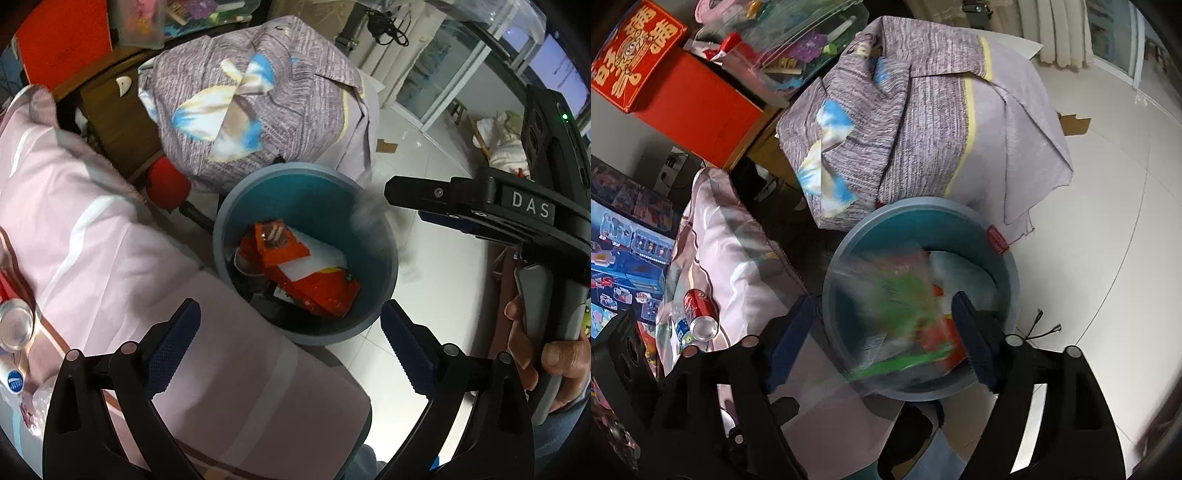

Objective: Collect trash
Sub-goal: 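Carry the wrapper and snack packet over the teal bucket and open both tools, then move both tools back over the bed toward the paper bowls, then grasp a red-rimmed paper bowl with the right tool while the left tool grasps another, then carry both paper bowls over the teal bucket and open both tools, then move both tools back over the bed toward the remaining trash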

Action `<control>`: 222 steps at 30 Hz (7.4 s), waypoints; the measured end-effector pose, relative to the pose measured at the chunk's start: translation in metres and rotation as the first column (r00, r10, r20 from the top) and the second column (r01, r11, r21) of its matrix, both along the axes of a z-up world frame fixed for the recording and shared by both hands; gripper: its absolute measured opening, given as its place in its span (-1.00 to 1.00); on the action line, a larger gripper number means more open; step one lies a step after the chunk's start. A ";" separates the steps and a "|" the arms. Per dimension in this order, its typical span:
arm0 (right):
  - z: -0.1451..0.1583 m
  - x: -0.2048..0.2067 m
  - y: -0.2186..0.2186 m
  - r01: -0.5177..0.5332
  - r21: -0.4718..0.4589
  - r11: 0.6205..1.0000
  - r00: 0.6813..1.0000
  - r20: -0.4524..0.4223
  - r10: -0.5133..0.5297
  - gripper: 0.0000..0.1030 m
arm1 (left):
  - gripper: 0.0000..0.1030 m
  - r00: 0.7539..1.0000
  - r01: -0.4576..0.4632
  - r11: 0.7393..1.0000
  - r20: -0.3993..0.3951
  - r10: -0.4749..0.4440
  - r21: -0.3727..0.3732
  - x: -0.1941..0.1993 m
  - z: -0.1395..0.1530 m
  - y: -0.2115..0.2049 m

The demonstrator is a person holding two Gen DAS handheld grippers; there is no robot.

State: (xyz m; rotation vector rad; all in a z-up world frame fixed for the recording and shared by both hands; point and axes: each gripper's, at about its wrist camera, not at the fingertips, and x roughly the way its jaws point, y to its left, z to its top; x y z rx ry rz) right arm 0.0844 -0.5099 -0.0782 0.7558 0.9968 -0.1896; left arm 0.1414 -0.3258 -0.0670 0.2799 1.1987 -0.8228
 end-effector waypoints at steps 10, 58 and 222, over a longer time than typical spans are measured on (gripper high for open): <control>0.002 -0.002 0.014 0.009 -0.018 1.000 0.999 -0.050 -0.009 0.60 | 0.91 1.000 -0.013 1.000 0.011 0.013 -0.024 -0.004 0.010 0.021; 0.005 0.018 0.312 -0.442 0.005 0.897 0.885 -0.160 0.437 0.60 | 0.92 0.899 -0.437 0.895 -0.016 0.438 -0.091 -0.022 0.003 0.346; -0.023 -0.025 0.004 0.113 0.012 0.994 0.989 -0.093 -0.111 0.60 | 0.88 0.997 -0.042 0.999 0.065 0.041 0.017 0.009 0.007 0.020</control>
